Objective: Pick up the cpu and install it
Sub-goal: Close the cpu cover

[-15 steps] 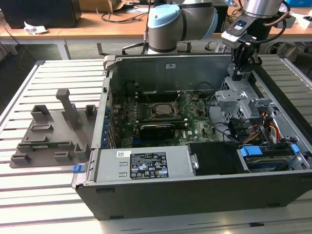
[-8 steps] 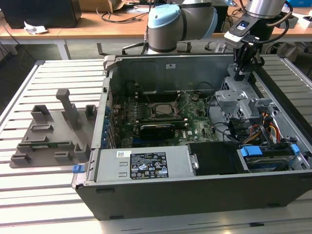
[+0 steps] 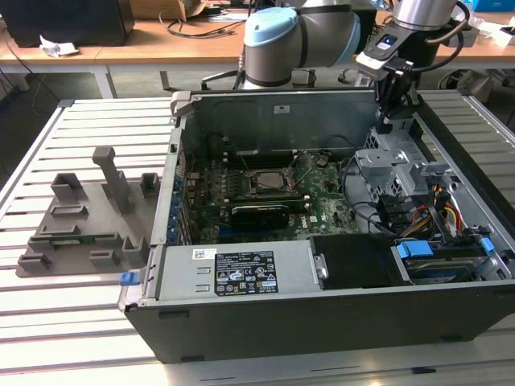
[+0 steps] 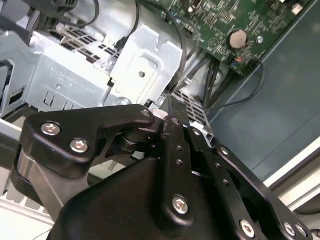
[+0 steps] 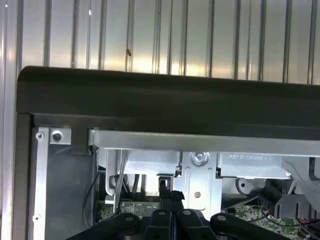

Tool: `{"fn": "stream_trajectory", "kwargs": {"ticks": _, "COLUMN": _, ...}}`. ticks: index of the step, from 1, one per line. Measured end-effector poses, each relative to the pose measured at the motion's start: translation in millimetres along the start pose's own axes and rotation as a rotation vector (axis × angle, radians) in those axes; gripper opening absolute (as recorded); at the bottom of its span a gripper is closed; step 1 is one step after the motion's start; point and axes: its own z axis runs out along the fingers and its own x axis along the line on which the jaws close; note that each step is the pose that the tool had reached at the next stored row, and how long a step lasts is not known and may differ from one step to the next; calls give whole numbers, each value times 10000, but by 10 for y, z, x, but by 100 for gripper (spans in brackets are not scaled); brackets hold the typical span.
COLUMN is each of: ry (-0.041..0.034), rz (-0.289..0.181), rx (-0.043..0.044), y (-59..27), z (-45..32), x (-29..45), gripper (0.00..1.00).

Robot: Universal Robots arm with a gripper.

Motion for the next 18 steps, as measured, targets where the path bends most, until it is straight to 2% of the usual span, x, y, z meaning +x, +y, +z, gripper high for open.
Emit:
{"fn": "stream_trajectory", "kwargs": {"ticks": 2, "ry": 0, "rz": 0, "rx": 0, "y": -98, "z": 2, "x": 4, "gripper": 11}}
{"fn": "stream_trajectory", "kwargs": {"ticks": 3, "ry": 1, "rz": 0, "rx": 0, "y": -190, "z": 8, "x": 8, "gripper": 11}}
{"fn": "stream_trajectory", "kwargs": {"ticks": 4, "ry": 1, "rz": 3, "rx": 0, "y": -243, "z": 38, "x": 12, "gripper": 11}}
{"fn": "stream_trajectory", "kwargs": {"ticks": 8, "ry": -1, "rz": 1, "rx": 0, "y": -309, "z": 111, "x": 18, "gripper": 11}}
{"fn": "stream_trajectory", "kwargs": {"ticks": 11, "ry": 1, "rz": 0, "rx": 0, "y": -473, "z": 214, "x": 30, "gripper": 11}}
{"fn": "stream_trajectory", "kwargs": {"ticks": 15, "ry": -1, "rz": 2, "rx": 0, "y": -578, "z": 294, "x": 36, "gripper": 11}}
{"fn": "stream_trajectory", "kwargs": {"ticks": 16, "ry": 0, "rz": 1, "rx": 0, "y": -638, "z": 339, "x": 41, "gripper": 11}}
{"fn": "stream_trajectory", "kwargs": {"ticks": 18, "ry": -1, "rz": 2, "rx": 0, "y": -717, "z": 382, "x": 46, "gripper": 11}}
